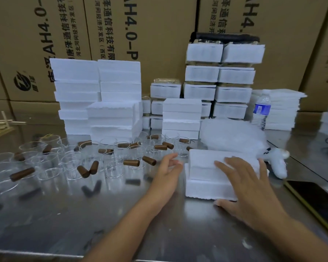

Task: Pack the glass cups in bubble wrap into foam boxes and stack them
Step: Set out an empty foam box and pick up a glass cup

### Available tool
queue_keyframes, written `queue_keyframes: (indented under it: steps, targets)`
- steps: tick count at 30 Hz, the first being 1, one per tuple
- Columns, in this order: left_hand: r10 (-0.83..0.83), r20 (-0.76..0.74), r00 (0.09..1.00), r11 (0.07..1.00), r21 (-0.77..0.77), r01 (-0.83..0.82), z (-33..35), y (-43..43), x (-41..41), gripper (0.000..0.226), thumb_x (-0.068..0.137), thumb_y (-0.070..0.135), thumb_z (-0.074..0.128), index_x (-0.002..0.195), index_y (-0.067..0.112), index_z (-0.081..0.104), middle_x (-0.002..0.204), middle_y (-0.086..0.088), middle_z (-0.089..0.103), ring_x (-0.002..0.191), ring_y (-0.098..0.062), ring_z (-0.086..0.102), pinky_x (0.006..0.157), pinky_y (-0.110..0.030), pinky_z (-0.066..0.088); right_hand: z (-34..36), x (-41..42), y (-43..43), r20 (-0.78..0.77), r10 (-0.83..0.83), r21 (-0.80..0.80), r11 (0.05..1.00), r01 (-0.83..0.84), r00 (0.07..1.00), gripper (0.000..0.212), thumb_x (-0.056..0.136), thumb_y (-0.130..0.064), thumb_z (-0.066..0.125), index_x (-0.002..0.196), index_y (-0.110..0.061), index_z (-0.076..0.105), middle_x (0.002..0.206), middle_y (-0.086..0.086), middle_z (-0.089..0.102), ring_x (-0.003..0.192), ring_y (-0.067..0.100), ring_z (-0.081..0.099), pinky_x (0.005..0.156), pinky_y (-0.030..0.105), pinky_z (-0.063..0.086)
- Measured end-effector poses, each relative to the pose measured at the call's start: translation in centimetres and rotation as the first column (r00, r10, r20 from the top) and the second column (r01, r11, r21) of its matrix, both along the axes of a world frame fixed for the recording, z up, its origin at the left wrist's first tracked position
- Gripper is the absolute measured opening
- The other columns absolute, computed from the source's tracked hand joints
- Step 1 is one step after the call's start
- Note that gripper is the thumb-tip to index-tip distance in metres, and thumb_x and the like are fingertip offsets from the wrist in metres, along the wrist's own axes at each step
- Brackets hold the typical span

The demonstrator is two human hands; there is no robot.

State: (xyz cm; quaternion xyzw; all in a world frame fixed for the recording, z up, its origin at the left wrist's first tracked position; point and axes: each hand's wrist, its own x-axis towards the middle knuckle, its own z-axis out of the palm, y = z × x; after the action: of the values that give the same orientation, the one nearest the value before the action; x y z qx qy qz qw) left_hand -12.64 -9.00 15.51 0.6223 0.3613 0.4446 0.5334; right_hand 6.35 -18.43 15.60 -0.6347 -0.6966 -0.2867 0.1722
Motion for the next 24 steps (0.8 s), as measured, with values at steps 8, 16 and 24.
queue_keyframes:
  steps: [8,16,24]
  targets:
    - [-0.078,-0.022,0.997,0.996,-0.039,0.077,0.3,-1.6,0.8,0.024,0.099,0.04,0.043,0.119,0.052,0.038,0.11,0.031,0.044,0.116,-0.005,0.043,0.096,-0.026,0.03,0.5,0.2,0.4,-0.903,0.0,0.149,0.938,0.313,0.429,0.063,0.083,-0.044,0.061,0.131,-0.007,0.043,0.136,0.012,0.043,0.128,0.029,0.037,0.107,0.048,0.03]
    - [-0.102,-0.019,0.995,0.992,-0.082,0.1,0.0,-2.5,1.4,0.04,0.099,0.045,0.041,0.138,0.037,0.04,0.127,0.021,0.05,0.121,-0.004,0.045,0.108,-0.031,0.032,0.6,0.1,1.6,-0.997,-0.049,-0.062,0.962,0.267,-0.055,0.067,0.083,-0.055,0.057,0.131,-0.008,0.047,0.133,0.014,0.047,0.122,0.033,0.045,0.098,0.038,0.036]
    - [0.024,0.033,0.999,0.984,-0.178,-0.018,0.6,-1.9,0.8,0.037,0.1,0.045,0.036,0.128,0.025,0.05,0.124,0.004,0.06,0.117,-0.014,0.052,0.109,-0.04,0.035,4.7,-2.5,-0.4,-0.934,0.147,0.227,0.947,0.225,0.326,0.061,0.071,-0.056,0.066,0.121,-0.024,0.049,0.104,-0.012,0.056,0.111,0.018,0.051,0.097,0.043,0.042]
